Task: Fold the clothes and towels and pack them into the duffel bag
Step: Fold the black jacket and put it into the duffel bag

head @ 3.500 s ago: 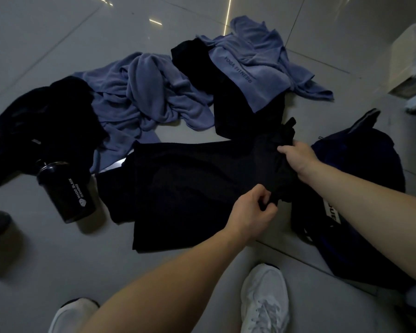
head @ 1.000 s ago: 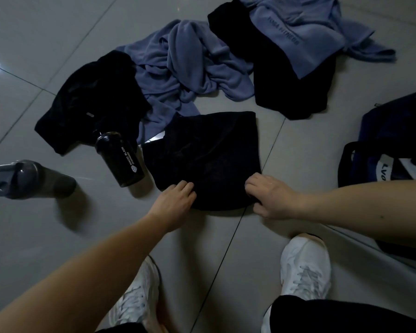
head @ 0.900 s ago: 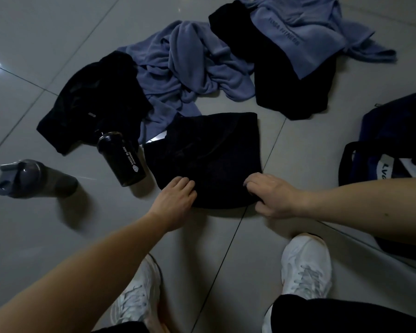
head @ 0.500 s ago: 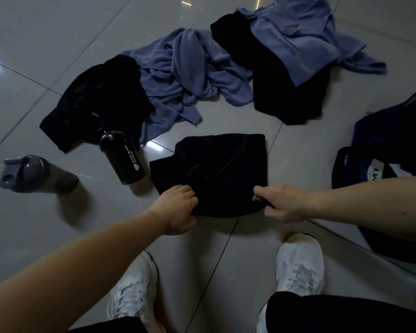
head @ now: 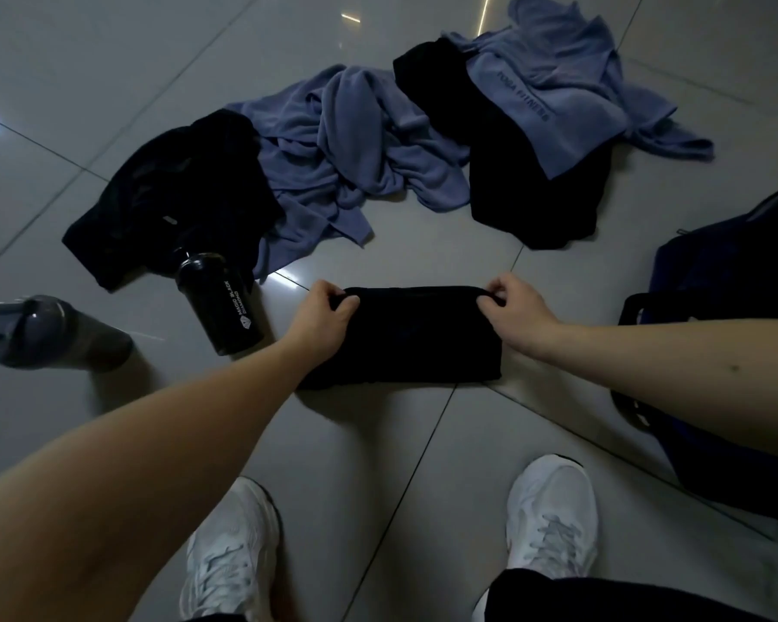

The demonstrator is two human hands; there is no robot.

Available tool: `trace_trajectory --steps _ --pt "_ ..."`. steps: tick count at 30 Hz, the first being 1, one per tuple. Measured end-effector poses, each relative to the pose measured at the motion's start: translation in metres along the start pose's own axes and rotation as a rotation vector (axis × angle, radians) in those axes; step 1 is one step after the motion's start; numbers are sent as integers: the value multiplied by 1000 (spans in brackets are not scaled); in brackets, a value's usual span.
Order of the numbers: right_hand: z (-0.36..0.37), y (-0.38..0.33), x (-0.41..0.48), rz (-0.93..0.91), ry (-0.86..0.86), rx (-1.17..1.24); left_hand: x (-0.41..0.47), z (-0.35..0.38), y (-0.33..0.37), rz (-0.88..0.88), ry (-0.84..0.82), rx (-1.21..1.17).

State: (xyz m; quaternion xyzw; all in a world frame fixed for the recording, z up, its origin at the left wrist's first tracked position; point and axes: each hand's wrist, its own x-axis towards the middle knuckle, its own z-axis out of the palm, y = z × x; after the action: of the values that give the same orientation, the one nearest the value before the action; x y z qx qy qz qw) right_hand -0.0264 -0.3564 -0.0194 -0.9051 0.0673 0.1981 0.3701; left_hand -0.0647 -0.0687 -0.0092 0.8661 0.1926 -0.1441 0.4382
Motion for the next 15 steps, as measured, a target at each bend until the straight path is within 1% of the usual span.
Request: trace_trajectory --steps 6,13,15 --pt "14 6 26 53 75 -143 38 13 8 11 41 91" --pt "34 15 29 103 134 -272 52 36 -6 37 79 269" --pt "37 12 27 105 156 -295 53 38 -8 98 129 375"
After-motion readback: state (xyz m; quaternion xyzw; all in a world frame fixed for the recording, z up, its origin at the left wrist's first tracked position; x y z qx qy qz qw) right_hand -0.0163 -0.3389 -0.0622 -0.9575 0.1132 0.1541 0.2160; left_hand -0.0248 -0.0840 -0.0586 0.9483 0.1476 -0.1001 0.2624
